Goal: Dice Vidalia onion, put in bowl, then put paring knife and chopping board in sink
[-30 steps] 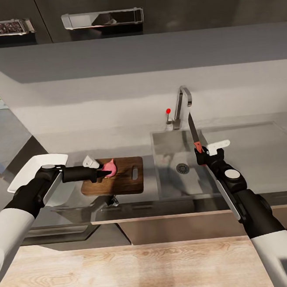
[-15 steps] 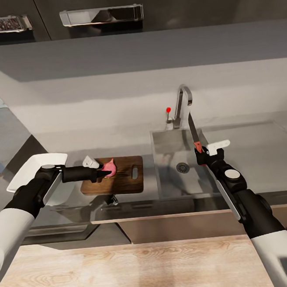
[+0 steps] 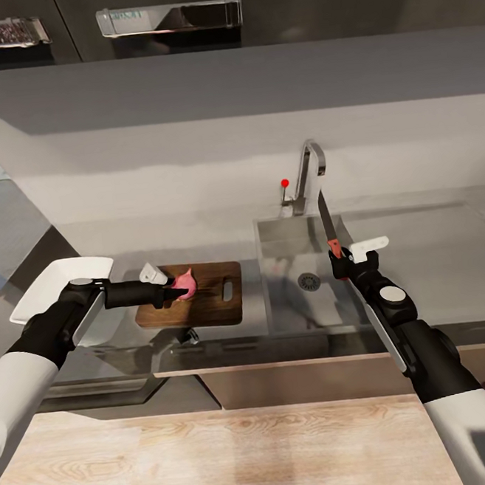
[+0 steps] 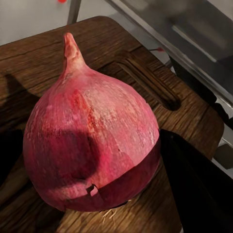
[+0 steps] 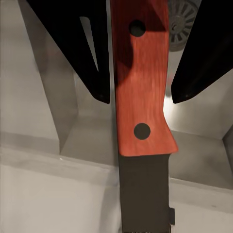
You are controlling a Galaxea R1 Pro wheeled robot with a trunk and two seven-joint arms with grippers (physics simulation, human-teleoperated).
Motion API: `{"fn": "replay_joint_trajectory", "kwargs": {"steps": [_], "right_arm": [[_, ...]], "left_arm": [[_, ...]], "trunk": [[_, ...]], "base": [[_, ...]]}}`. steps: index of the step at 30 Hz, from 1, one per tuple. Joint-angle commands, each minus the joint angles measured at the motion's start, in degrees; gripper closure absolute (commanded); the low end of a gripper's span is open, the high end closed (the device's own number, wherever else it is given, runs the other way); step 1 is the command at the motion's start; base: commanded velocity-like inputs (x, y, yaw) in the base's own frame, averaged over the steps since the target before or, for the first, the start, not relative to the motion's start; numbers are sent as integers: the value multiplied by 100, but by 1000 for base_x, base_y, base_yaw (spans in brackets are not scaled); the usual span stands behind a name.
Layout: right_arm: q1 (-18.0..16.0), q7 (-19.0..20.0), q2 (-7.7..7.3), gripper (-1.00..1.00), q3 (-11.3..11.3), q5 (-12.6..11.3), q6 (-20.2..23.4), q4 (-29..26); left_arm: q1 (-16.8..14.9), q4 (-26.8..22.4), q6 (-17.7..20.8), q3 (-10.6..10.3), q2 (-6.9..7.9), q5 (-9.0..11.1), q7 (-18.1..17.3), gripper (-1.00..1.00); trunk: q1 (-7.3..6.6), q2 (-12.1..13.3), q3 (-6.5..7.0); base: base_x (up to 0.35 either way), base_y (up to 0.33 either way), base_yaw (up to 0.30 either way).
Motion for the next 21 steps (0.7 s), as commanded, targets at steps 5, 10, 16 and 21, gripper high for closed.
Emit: {"fn": "replay_joint_trajectory", "kwargs": {"steps": [5, 10, 16, 21], "right_arm": [[-5, -30, -6, 100, 16, 6, 37, -9], [-5, -30, -6, 100, 16, 6, 37, -9], [-5, -30, -6, 100, 16, 6, 37, -9], [-5, -30, -6, 100, 16, 6, 37, -9]], "left_arm": [[-11, 0, 49, -27, 3, 52, 2, 100], [-9, 0, 44, -30, 3, 52, 2, 100], [-11, 0, 43, -30, 3, 52, 2, 100], [-11, 0, 43, -30, -4, 52, 2, 100]], "trunk": [[3, -11, -21], [3, -11, -23], [3, -11, -47], [3, -11, -51]], "base": [[0, 0, 0], [0, 0, 0], [0, 0, 0], [0, 0, 0]]}}
